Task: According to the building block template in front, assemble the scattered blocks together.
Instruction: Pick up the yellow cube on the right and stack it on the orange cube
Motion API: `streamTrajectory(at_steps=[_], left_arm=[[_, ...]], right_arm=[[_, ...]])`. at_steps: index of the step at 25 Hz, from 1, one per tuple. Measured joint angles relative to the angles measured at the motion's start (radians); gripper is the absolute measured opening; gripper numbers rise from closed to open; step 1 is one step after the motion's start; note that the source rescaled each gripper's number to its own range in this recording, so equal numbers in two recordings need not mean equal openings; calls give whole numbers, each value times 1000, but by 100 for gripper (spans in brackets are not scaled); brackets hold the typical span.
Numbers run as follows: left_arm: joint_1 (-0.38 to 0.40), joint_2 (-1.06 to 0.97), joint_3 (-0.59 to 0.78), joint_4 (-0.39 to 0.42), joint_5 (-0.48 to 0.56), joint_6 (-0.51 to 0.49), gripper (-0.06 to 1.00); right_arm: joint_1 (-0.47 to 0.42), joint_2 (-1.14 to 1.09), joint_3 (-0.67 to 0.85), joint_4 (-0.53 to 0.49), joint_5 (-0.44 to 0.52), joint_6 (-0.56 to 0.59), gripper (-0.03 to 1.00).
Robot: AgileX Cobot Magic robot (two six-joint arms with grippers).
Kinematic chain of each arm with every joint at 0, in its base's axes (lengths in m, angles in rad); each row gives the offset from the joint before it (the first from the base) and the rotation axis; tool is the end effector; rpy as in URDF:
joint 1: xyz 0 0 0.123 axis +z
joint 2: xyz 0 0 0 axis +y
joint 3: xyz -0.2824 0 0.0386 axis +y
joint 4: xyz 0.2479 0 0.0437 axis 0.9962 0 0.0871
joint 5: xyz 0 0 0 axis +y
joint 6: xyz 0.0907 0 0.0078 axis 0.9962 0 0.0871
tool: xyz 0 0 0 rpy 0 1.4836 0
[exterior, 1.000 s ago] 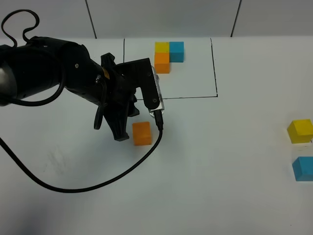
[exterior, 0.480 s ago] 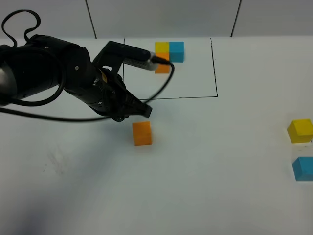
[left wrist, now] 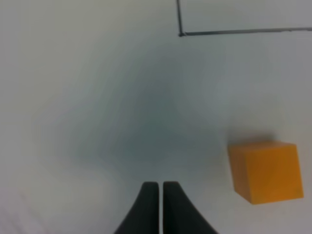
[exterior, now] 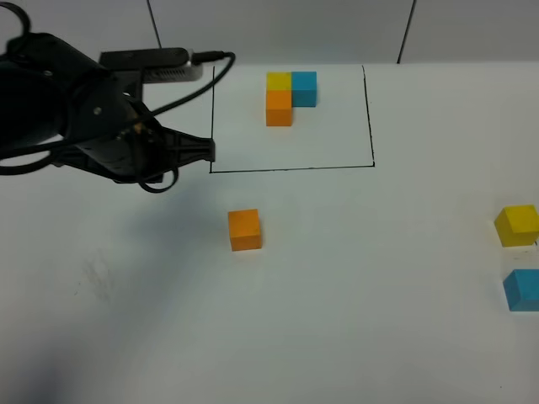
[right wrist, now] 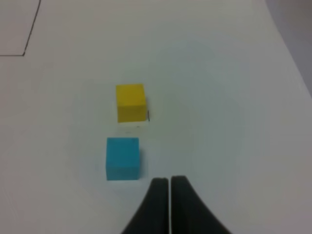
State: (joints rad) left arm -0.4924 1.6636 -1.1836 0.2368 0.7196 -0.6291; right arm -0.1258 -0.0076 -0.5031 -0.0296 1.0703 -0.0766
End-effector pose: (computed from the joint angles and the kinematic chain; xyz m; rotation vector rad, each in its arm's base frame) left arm 0.3111 -0.1509 0.2448 0.0072 2.6504 -0.1058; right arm -0.0070 -0.0015 0.2772 0.0521 2.0460 -0.1618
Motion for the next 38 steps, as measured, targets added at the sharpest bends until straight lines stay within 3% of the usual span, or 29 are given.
streamTrajectory(at_steps=[10, 18, 26, 38], left_arm=[[222, -181, 8, 29, 297, 182, 0], [391, -387, 199, 42, 294, 217, 0], [560, -604, 373, -21, 313, 319, 0], [593, -1018, 577, -41, 402, 326, 0]], right_arm=[[0, 0, 0, 0, 0, 0, 1], [0, 0, 0, 0, 0, 0, 1], [0, 0, 0, 0, 0, 0, 1], [0, 0, 0, 0, 0, 0, 1]])
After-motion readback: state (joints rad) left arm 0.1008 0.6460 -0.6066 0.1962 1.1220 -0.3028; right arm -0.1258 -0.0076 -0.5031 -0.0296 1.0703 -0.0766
